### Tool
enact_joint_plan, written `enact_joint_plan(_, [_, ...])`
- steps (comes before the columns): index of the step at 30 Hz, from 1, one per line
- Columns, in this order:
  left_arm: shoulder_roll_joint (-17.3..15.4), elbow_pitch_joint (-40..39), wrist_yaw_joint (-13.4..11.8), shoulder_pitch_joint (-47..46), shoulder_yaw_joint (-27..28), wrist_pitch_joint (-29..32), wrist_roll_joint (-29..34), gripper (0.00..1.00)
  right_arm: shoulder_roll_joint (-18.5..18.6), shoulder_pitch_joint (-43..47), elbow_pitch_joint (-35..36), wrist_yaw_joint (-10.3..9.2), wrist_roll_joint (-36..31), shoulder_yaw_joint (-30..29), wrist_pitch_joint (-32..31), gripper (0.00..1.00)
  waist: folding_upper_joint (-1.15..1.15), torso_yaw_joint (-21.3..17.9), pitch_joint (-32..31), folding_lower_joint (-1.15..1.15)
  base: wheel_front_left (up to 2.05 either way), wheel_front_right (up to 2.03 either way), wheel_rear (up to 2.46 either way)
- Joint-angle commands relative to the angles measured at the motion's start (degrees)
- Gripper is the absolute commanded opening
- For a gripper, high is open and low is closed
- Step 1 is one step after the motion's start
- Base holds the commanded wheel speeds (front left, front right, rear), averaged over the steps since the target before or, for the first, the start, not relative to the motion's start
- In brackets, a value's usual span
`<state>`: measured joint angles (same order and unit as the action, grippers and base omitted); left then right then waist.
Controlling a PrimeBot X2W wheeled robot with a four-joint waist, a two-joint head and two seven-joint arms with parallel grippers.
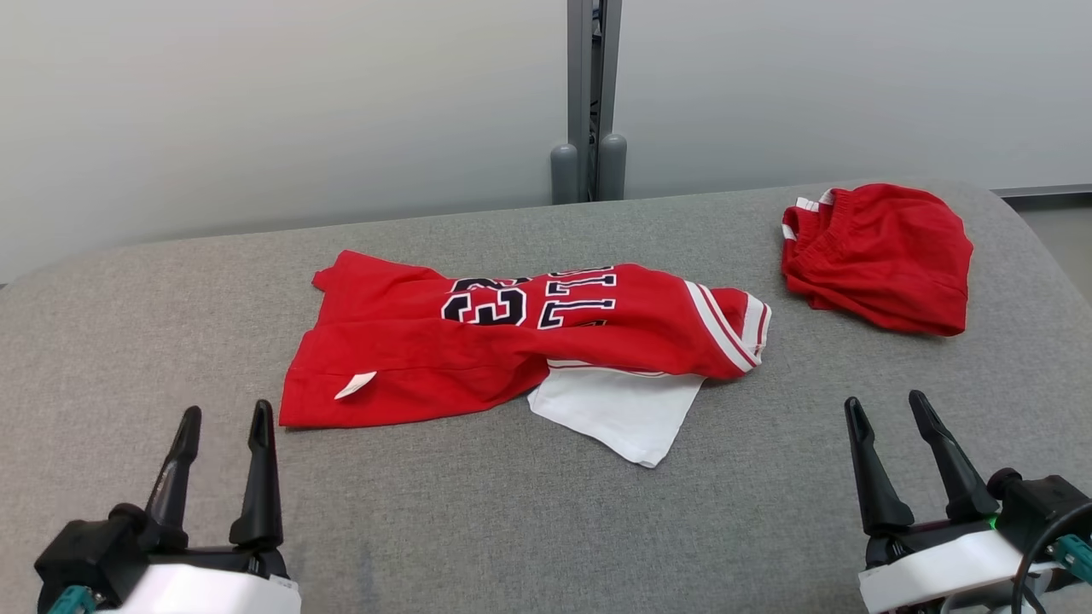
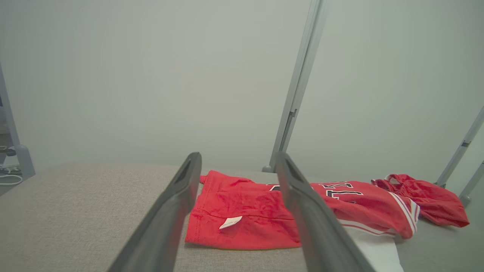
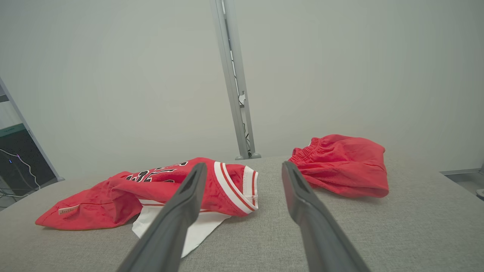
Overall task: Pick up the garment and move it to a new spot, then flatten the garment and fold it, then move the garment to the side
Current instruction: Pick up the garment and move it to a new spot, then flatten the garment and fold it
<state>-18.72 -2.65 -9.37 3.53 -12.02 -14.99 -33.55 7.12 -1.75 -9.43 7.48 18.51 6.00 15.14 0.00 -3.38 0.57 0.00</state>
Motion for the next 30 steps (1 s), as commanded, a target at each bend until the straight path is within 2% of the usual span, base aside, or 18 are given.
enact_joint_plan(1, [0.3,0.3,0.6,0.6,0.6,-0.2,0.7,1.00,0.3,0.4,0.4,0.04,-0.2,0.0,0.0,1.00,0.00,0.1,-0.1,0.00,0.00,0.00,0.00])
enact_joint_plan(6, [3.7,1.8,3.8,1.3,3.2,-0.2,3.8,1.00,1.1,0.8,-0.3,0.04,0.3,1.0,0.0,1.00,0.00,0.5,-0.3,0.00,0.00,0.00,0.00])
enact_joint_plan(13, [6.4,3.5,6.9,1.0,5.5,-0.2,6.3,1.00,2.4,-0.5,-2.2,0.04,0.7,4.2,0.0,1.00,0.00,1.4,-0.5,0.00,0.00,0.00,0.00])
enact_joint_plan(22, [9.0,5.2,9.5,-0.7,6.6,-0.2,8.2,1.00,9.7,-8.9,-10.6,0.03,0.9,19.5,-8.8,1.00,0.00,5.4,0.6,0.00,0.00,0.00,0.00])
enact_joint_plan(25, [9.7,5.9,10.3,-1.2,6.7,-0.2,8.6,1.00,11.5,-12.4,-13.6,0.03,2.5,25.2,-13.6,1.00,0.00,7.4,1.0,0.00,0.00,0.00,0.00])
enact_joint_plan(30, [10.7,6.6,11.4,-2.0,7.4,-0.2,9.3,1.00,13.4,-18.0,-17.2,0.03,7.8,31.4,-20.1,1.00,0.00,9.8,1.5,0.00,0.00,0.00,0.00])
